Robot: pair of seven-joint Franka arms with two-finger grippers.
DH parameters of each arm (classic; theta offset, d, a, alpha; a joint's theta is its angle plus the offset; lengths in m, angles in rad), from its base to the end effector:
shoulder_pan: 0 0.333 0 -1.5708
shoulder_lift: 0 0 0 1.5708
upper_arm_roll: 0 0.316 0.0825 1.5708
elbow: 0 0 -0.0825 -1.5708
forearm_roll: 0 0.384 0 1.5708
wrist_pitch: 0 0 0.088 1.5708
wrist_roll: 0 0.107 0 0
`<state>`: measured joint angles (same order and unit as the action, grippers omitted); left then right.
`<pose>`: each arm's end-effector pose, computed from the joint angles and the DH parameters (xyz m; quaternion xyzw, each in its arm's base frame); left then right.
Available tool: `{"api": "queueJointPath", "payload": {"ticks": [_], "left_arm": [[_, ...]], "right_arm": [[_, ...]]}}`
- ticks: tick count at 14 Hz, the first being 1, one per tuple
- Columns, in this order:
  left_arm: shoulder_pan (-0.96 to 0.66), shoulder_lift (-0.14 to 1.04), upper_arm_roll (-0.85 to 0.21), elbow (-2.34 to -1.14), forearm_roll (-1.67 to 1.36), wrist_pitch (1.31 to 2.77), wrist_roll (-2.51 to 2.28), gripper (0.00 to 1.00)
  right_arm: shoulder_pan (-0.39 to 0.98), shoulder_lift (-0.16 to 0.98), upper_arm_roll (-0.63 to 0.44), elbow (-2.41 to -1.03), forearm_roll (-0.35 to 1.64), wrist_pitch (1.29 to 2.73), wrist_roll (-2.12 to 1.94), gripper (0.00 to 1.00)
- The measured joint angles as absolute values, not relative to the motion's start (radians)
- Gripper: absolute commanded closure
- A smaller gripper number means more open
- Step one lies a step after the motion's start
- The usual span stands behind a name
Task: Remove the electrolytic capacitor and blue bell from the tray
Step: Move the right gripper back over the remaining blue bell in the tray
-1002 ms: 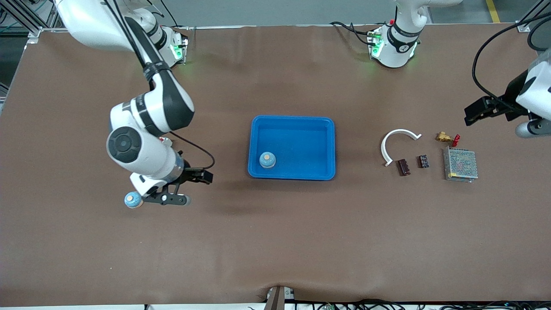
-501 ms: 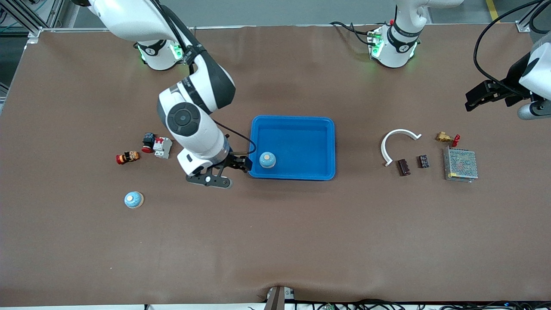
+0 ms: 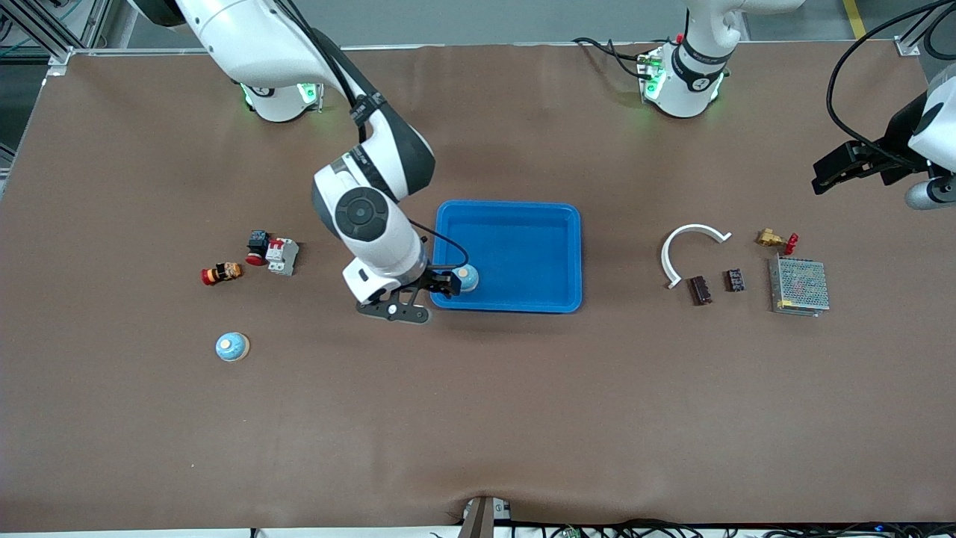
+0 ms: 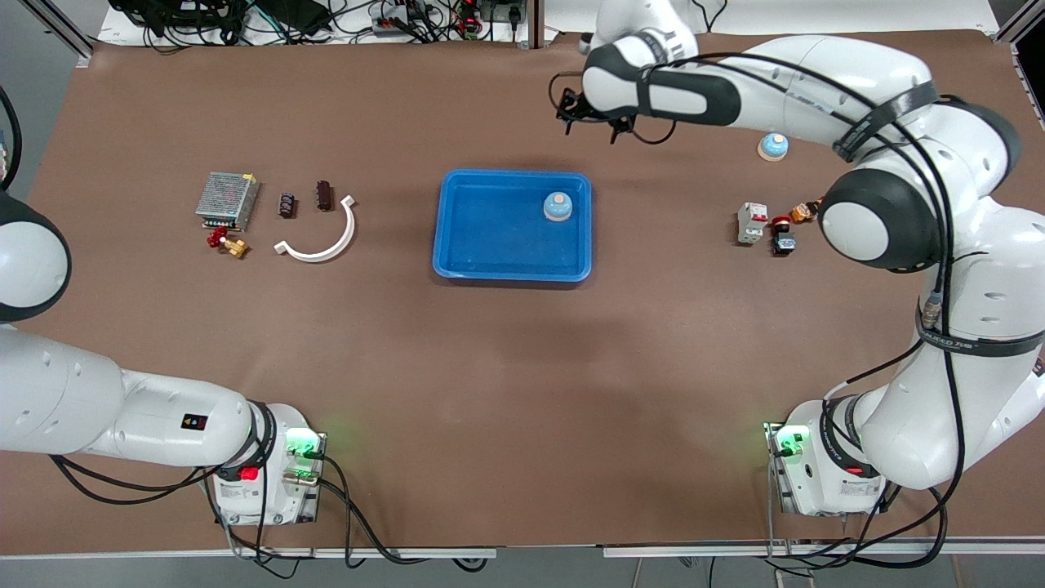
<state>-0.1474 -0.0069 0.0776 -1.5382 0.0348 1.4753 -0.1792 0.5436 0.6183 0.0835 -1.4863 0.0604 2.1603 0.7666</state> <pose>0.5416 -0.0337 0.6355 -0.9979 -0.0558 0.0257 0.0204 0.5850 0.4142 0.3178 -0.9939 0.0939 0.0098 0.0563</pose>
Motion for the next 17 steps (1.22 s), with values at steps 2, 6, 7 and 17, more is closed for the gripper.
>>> {"api": "queueJointPath", "payload": {"ticks": [2,6,7,17], "left_arm": [[-0.147,-0.010,0.078,-1.538,0.035,1.475,-0.179,0.00],[-0.147,-0.017,0.079,-1.538,0.035,1.475,-0.179,0.00],[-0.147,-0.018,0.079,-1.538,0.035,1.476,-0.179,0.00],[-0.147,-0.020,0.085,-1.537,0.035,1.478,-0.179,0.00]], "right_arm": [[0.562,0.634,0.083,-1.486,0.060,2.176,0.778,0.00],[0.580,0.647,0.081,-1.487,0.058,2.186,0.782,0.00],[0.584,0.651,0.081,-1.487,0.058,2.193,0.782,0.00],[0.652,0.692,0.079,-1.508,0.009,2.252,0.820,0.00]]}}
